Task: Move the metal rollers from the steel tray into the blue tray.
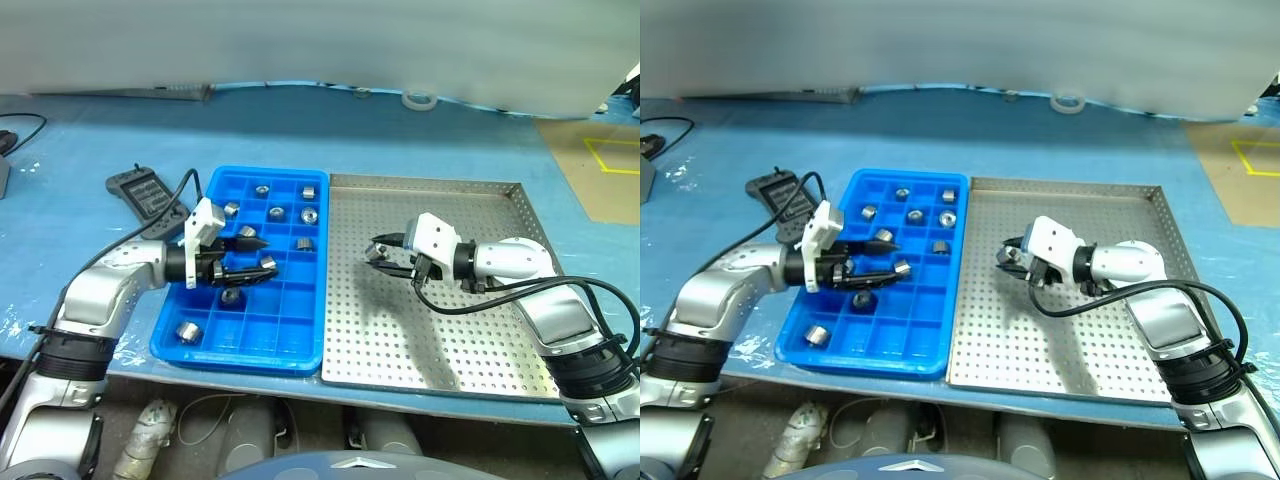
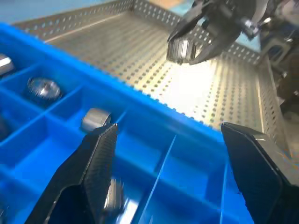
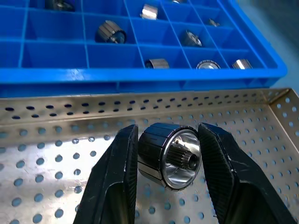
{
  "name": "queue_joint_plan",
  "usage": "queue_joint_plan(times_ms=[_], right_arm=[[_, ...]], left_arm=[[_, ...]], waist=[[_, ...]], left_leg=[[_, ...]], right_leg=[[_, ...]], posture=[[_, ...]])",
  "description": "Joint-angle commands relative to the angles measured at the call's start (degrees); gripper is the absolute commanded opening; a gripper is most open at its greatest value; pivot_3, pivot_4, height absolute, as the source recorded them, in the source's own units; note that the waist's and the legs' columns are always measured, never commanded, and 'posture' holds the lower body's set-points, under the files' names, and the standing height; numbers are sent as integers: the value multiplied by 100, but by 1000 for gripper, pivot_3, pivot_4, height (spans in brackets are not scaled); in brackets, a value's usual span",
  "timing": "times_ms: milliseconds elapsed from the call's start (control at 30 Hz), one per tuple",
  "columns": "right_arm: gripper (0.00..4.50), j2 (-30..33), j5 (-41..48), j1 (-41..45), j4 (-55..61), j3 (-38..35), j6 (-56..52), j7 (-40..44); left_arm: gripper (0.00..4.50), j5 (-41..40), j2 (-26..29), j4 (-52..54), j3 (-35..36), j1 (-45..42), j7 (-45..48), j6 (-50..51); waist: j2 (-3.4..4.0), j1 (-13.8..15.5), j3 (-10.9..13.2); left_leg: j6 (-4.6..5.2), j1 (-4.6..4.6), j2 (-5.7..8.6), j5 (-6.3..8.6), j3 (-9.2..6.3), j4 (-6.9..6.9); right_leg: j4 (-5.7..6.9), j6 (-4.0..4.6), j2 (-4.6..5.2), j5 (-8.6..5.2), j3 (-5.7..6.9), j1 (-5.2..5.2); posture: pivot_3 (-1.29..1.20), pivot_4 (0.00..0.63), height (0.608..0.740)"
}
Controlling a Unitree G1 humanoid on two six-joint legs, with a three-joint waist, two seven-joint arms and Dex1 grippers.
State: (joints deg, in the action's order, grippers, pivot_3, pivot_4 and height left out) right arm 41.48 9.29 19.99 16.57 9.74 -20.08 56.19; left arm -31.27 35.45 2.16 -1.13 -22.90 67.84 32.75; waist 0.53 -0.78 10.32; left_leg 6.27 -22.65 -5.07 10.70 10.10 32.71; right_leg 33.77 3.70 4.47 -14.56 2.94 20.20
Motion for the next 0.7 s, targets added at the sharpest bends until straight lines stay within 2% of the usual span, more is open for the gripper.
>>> queue_joint_plan(times_ms=[33, 367, 533, 700], right_arm=[[1593, -68, 39, 146, 321, 143, 161, 112], [1593, -408, -30, 666, -59, 524, 338, 296], [1593, -649, -9, 841, -381, 778, 589, 543], [1593, -925, 59, 1007, -682, 1080, 710, 865]], left_arm=[[3729, -18, -79, -24, -24, -49, 80, -174], [3729, -18, 84, 132, 192, 360, -38, -293], [3729, -151, 307, 679, 615, 1131, -382, -166], [3729, -392, 442, 1176, 1154, 1823, -706, 22]], waist=[[0, -3, 0], [-4, 27, -2], [-9, 74, -4], [-13, 247, -4]], left_leg=[[1, -1, -2, 0, 0, 0], [-3, -1, -6, -1, 0, 1], [-3, -13, -7, 0, -1, 0], [-6, -14, -9, -2, -3, -2]], right_leg=[[-1, 0, -2, 0, 0, 1], [1, 0, -5, 0, 1, 1], [0, 0, -5, 0, 6, 11], [2, 0, -5, 0, 10, 12]], posture=[[-215, 150, 740], [-86, 150, 740], [-9, 150, 740], [113, 150, 740]])
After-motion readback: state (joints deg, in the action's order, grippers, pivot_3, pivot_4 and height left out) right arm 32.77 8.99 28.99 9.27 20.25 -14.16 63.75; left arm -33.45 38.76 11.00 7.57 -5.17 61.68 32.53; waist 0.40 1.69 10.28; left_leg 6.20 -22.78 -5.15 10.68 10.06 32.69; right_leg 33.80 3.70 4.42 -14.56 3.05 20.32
